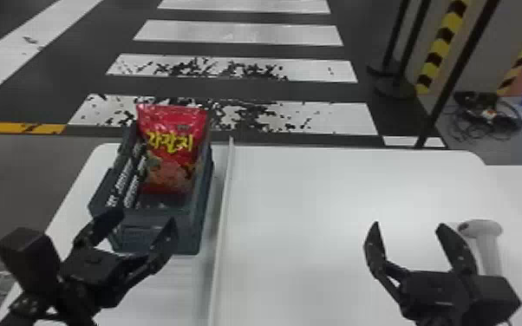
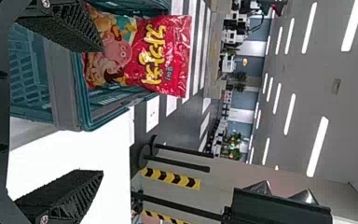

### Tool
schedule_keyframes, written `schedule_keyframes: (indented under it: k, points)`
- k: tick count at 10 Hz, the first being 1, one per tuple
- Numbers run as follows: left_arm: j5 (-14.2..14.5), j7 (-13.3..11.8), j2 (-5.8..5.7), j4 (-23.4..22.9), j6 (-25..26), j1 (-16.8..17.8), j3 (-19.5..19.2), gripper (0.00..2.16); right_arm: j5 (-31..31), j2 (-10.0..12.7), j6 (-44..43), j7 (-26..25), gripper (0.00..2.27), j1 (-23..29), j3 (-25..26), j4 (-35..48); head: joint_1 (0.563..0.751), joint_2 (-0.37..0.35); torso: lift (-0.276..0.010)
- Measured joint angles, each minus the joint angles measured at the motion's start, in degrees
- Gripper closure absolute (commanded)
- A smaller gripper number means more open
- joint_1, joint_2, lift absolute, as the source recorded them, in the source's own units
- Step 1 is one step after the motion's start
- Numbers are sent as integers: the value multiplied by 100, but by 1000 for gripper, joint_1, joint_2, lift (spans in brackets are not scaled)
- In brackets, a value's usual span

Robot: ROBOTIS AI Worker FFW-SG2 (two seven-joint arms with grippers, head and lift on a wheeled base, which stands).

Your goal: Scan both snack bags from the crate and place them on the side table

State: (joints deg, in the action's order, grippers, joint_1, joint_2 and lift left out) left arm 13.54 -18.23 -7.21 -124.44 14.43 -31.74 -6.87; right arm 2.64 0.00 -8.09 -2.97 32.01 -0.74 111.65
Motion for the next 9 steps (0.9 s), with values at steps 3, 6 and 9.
schedule_keyframes:
  k: [3, 6, 9]
  points:
    - [167, -80, -25, -399, 683, 193, -353, 73, -3, 0, 10, -1, 19, 30, -11, -25, 695, 7, -95]
    - [616, -89, -364, -373, 1190, 798, -925, 70, -3, 0, 53, 7, 19, 63, -31, -31, 695, 68, -95]
    - [783, -186, -974, 625, 1287, 1810, -993, 73, -1, 0, 141, 7, 22, 152, -15, -36, 695, 117, -95]
